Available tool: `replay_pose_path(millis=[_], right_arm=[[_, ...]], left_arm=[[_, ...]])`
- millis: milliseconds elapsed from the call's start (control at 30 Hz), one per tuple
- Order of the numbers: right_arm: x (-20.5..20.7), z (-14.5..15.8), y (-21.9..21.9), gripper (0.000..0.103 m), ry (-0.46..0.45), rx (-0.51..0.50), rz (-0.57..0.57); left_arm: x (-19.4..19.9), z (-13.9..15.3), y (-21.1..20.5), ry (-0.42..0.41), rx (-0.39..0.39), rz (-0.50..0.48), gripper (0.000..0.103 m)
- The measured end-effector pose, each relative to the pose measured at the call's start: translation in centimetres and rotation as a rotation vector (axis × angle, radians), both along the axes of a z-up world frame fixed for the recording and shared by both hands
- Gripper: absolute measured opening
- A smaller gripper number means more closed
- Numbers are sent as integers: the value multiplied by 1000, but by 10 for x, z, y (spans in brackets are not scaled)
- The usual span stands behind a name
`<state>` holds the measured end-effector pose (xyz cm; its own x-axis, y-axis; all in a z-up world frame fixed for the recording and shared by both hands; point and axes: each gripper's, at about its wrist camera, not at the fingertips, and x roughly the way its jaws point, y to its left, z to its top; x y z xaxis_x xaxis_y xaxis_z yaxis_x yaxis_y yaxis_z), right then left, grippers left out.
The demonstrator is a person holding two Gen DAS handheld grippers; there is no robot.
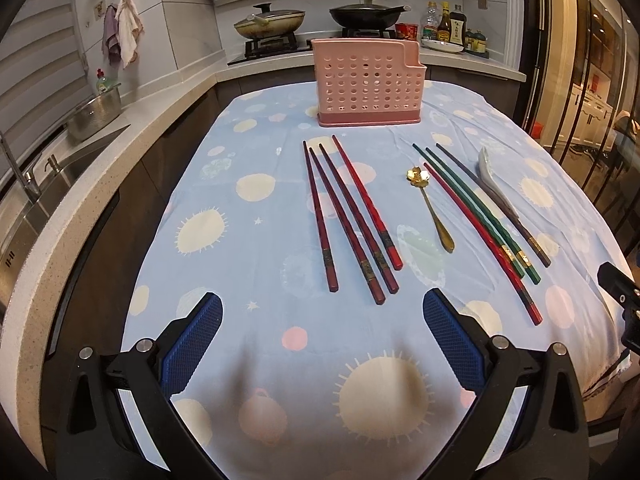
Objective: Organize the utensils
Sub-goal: 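Grasp a dark red chopstick with the left tool while the right tool moves toward the white ceramic spoon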
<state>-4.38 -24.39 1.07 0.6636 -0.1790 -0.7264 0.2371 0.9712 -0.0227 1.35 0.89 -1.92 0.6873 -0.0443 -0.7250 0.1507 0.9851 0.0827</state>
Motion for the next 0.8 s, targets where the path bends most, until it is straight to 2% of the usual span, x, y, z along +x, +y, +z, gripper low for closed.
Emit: replay_pose_path(millis=[233,433,533,600,733,800], right_arm=[[7,-4,-1,96,21,0,5],[20,-10,1,96,44,0,11],[27,-12,2,96,50,3,11],[30,-13,2,96,53,5,13],[37,-15,3,96,60,8,17],[41,-16,3,96,61,7,18]], left_arm=[[33,-17,24,48,-17,63,96],[59,-37,27,80,11,69,94],[69,-45,26,104,-2,51,86],[74,-48,23,123,-14,32,74],[80,-50,19,133,-32,7,63],[79,-49,17,133,-41,-12,49]])
